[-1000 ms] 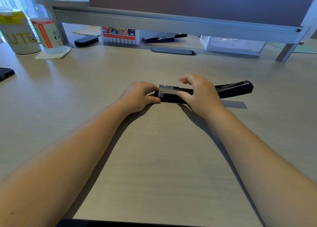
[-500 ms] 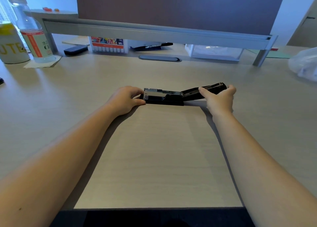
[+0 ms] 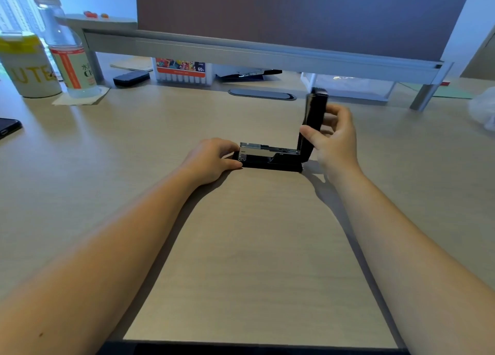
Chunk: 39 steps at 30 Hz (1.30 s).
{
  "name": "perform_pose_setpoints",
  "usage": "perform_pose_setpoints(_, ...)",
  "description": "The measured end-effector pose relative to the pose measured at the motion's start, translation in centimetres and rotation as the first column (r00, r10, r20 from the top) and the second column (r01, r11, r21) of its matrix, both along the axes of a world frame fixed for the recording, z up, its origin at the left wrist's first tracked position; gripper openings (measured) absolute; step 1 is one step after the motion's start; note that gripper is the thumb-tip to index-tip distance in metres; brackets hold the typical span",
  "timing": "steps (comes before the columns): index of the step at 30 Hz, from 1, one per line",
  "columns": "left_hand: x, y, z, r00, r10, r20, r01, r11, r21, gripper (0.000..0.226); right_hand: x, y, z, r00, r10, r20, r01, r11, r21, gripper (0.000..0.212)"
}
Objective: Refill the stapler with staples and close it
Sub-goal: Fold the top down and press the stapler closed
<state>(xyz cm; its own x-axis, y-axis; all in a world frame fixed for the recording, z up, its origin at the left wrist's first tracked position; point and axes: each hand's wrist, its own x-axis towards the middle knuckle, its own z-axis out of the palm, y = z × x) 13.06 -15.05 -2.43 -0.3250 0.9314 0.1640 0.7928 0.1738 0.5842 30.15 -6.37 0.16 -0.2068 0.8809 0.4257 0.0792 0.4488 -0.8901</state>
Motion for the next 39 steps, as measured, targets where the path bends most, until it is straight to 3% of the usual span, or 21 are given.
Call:
perform_pose_setpoints(6,-0.3,0.0,-0.1,1.0,-0.008,-0.015,0.008,1.0,-0.028,0.035,-1.8,-0.3,-0.1,0.962,0.126,0.242,-0.164,0.975,0.147,0.038)
perform_pose_setpoints(11,-0.4,0.2,-0.1,1.0,-0.013,-0.007,0.013,0.999,-0.031,0.034,-2.5,-0.3,-0.8,0.857,0.187,0.48,-0.314,0.928,0.199,0.042)
perform_pose_setpoints(17,-0.4,0.3,-0.2,1.0,-0.013,0.021,0.014,0.999,-0.043,0.034,-2.3,-0.2,-0.7,0.796,0.165,0.583,-0.331,0.924,0.19,0.044)
perform_pose_setpoints(24,-0.7,0.1,0.5,0.917,-0.053,0.396,0.067,0.998,-0.022,0.051,0.4,0.3,-2.1,0.827,0.215,0.519,-0.219,0.974,-0.054,0.054)
perform_pose_setpoints(28,0.0,0.7,1.0,0.832,0.001,0.554,-0.007,1.0,0.008,0.049,0.4,0.3,-2.5,0.812,0.209,0.545,-0.212,0.976,-0.058,0.052)
perform_pose_setpoints(30,0.1,0.9,0.9,0.819,0.049,0.572,-0.059,0.998,0.0,0.049,0.3,0.3,-2.6,0.813,0.195,0.549,-0.204,0.978,-0.044,0.049)
perform_pose_setpoints(33,0.1,1.1,0.9,0.802,0.072,0.593,-0.096,0.995,0.009,0.03,0.3,0.4,-2.7,0.813,0.184,0.552,-0.196,0.98,-0.039,0.048)
perform_pose_setpoints(39,0.3,1.0,1.0,0.819,0.054,0.571,-0.085,0.996,0.028,0.031,0.2,0.4,-2.7,0.812,0.168,0.559,-0.176,0.984,-0.04,0.045)
